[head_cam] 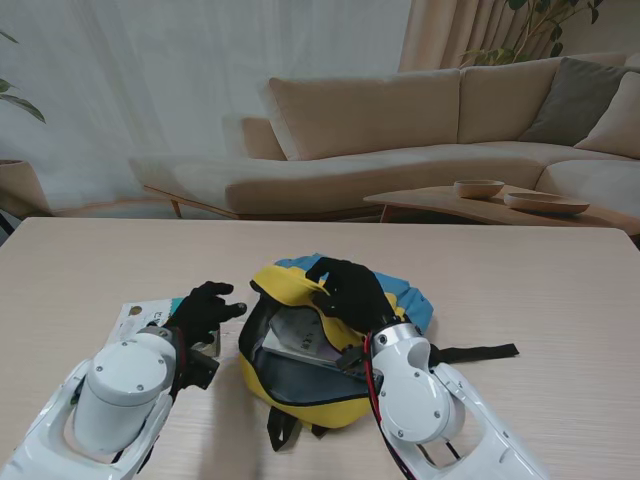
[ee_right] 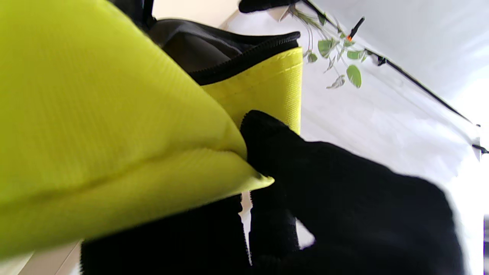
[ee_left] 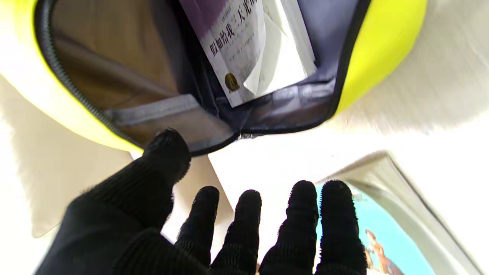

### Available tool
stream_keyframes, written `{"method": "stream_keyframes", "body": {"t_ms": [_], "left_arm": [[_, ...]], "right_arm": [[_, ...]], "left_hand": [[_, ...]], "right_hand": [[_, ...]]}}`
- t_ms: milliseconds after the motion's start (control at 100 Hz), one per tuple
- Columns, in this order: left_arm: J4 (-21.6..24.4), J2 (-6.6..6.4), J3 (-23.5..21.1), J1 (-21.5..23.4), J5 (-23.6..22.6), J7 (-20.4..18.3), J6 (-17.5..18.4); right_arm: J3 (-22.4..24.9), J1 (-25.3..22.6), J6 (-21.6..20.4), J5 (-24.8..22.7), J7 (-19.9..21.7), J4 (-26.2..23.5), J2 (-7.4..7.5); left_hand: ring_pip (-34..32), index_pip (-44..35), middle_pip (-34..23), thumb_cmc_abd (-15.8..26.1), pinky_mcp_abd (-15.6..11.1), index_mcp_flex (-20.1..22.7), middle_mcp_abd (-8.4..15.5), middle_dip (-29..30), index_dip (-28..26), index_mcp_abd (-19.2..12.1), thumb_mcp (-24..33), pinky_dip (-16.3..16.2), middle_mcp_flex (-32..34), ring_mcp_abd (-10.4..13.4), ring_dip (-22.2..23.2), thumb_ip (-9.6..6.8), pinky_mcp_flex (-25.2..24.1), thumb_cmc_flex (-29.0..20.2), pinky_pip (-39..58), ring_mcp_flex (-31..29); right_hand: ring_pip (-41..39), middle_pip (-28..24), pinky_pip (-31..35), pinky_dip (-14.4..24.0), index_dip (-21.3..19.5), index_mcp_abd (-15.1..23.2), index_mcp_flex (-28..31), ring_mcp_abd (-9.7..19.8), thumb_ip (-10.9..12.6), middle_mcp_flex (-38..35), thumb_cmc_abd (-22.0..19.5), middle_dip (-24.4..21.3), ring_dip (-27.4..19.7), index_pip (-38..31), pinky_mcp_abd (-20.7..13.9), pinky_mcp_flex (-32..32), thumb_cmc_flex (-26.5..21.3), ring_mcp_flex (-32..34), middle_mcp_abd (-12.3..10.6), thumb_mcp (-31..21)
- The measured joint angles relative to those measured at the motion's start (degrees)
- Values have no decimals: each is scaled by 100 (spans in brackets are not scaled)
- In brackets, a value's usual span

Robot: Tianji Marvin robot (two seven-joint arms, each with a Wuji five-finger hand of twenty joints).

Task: Pack books into the school bag then zip close the school bag

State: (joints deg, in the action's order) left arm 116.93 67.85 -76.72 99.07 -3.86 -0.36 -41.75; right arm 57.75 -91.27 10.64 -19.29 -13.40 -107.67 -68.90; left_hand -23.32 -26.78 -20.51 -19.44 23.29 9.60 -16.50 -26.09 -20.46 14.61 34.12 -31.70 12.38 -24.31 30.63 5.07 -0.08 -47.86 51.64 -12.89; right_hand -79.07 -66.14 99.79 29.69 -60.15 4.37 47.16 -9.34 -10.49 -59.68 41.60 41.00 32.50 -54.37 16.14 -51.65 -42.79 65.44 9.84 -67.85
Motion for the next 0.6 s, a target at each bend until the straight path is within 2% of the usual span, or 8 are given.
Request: {"method": "stream_keyframes", "body": {"t_ms": [180,280,490,600], "left_arm": [[211,-130,-258,338,-586,-91,448],[250,-174,-401,424,-685,-173,631],[258,-302,-560,476,-1107,-505,983],[244,-353,-592,475,-1268,-550,1153]], "right_arm": [[3,-72,-147,-209,454,-42,176],[-62,-82,-251,-344,565,1,251],[-335,-19,-364,-650,830,302,350],[-511,58,-400,-827,912,510,392]], "left_hand": [[50,-66,0,2,-53,0,5,0,-10,-69,-72,11,1,66,0,-1,-80,-2,-65,0],[53,-80,48,2,-61,0,5,0,-14,-73,-72,12,3,68,0,-1,-91,-2,-124,0],[116,-142,60,2,-119,0,20,0,-58,-77,-72,12,5,71,0,-1,-127,-2,-184,0],[133,-146,112,2,-124,2,62,0,-63,-143,-72,12,10,84,0,-1,-156,-2,-206,0]], "right_hand": [[2,5,0,0,0,0,0,-13,0,0,0,-1,0,0,25,29,0,0,4,0],[7,9,0,0,0,0,0,-15,0,0,0,-2,0,0,26,34,0,-1,5,0],[67,63,0,0,0,0,0,-27,0,0,-1,0,0,0,27,42,0,-1,6,0],[136,74,0,0,0,0,0,-29,0,0,-3,-41,0,0,29,85,0,-4,5,0]]}}
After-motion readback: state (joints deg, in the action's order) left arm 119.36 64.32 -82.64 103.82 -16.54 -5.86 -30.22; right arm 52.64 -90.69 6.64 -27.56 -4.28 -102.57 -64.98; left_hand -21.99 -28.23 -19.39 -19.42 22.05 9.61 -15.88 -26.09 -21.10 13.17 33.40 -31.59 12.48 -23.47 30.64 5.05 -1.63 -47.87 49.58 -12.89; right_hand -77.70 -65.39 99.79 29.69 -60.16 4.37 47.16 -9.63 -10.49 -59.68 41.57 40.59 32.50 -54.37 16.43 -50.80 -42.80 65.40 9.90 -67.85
